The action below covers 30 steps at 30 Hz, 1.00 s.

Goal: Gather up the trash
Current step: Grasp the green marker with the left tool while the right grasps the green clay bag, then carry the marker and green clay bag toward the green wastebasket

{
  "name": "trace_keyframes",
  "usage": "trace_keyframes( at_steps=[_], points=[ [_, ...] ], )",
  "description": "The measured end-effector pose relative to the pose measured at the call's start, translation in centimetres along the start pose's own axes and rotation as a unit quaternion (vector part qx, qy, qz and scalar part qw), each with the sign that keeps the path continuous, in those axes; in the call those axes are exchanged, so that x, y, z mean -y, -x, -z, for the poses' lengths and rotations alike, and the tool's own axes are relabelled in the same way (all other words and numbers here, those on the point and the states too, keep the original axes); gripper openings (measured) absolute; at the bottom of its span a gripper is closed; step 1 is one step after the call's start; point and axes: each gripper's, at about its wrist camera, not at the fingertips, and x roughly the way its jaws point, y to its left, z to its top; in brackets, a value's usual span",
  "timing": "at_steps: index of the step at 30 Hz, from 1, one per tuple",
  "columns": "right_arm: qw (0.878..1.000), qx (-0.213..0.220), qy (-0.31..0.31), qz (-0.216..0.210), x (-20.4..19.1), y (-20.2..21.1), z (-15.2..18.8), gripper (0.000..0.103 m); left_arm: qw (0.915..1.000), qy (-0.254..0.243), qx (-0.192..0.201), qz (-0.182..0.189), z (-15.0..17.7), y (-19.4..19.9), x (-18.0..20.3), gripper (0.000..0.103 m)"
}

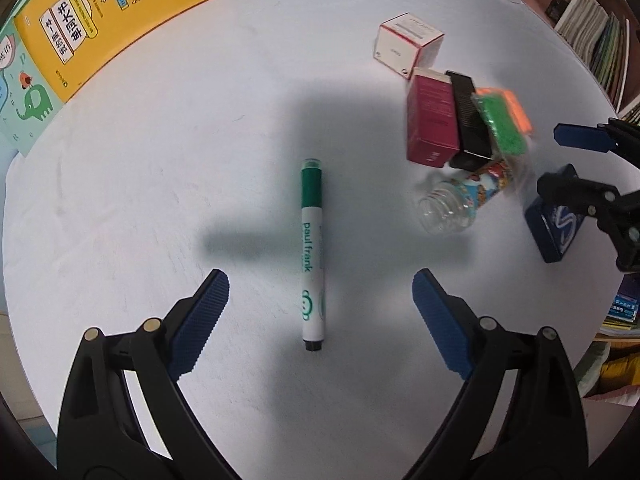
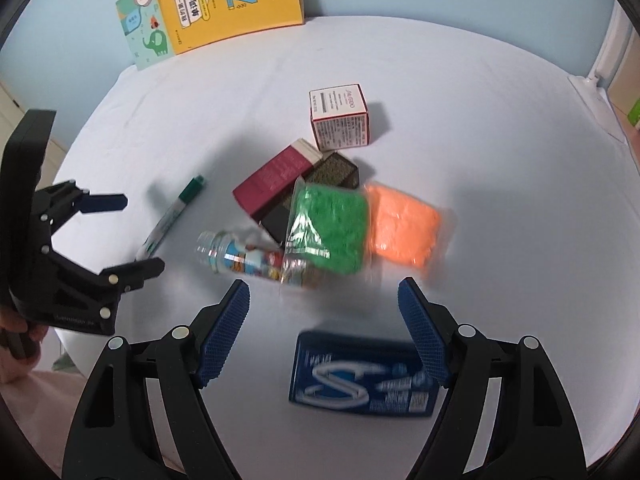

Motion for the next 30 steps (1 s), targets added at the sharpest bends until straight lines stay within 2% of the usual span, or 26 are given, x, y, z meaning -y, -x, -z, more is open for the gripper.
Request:
trace_keyframes(
  at_steps=[6, 10, 14, 16, 17, 20, 22, 23, 25, 27, 30],
  points=[
    [1.0, -0.007, -0.008, 0.004, 0.3, -1.1, -1.5, 0.077, 0.9999, 0.008, -0.004, 0.01, -0.6, -1.0, -1.2, 0.087],
    [1.0, -0.014, -0.013, 0.01, 0.4, -1.8, -2.0, 0.075, 0.9997, 0.014, -0.007, 0.02, -0.8, -1.6, -2.0, 0.08],
    [0.999, -0.023, -0.016, 0.015, 0.4, -2.5, -1.9, 0.06, 0.9992, 0.02, -0.014, 0.031, -1.2, -2.4, -2.9, 0.072],
    [0.999, -0.02, -0.023, 0.009, 0.5, -2.6, -1.9, 0.059, 0.9991, 0.021, -0.014, 0.034, -1.4, -2.7, -3.0, 0.069],
    [1.0, -0.018, -0.025, 0.007, 0.5, -2.6, -1.9, 0.056, 0.9991, 0.019, -0.013, 0.035, -1.9, -2.9, -3.3, 0.068],
    [0.999, -0.02, -0.035, -0.016, 0.7, -2.7, -1.9, 0.047, 0.9992, 0.018, -0.01, 0.035, -2.8, -3.2, -3.6, 0.06],
    [0.999, -0.019, -0.043, -0.021, 0.7, -2.8, -1.8, 0.045, 0.9994, 0.013, -0.008, 0.03, -3.2, -3.2, -3.7, 0.046],
    [0.999, -0.02, -0.043, -0.019, 0.7, -2.9, -1.9, 0.045, 0.9995, 0.01, -0.009, 0.028, -3.4, -3.1, -3.6, 0.043],
    [0.999, -0.019, -0.045, -0.02, 0.5, -2.8, -1.9, 0.045, 0.9997, 0.001, -0.012, 0.022, -3.7, -3.1, -3.8, 0.022],
    [0.999, -0.016, -0.045, -0.022, 0.5, -2.6, -1.9, 0.045, 0.9996, -0.001, -0.015, 0.025, -3.9, -3.1, -4.0, 0.011],
    [0.999, -0.012, -0.045, -0.02, 0.3, -2.1, -1.9, 0.044, 0.9995, 0.0, -0.014, 0.029, -3.9, -3.1, -4.7, 0.011]
  ],
)
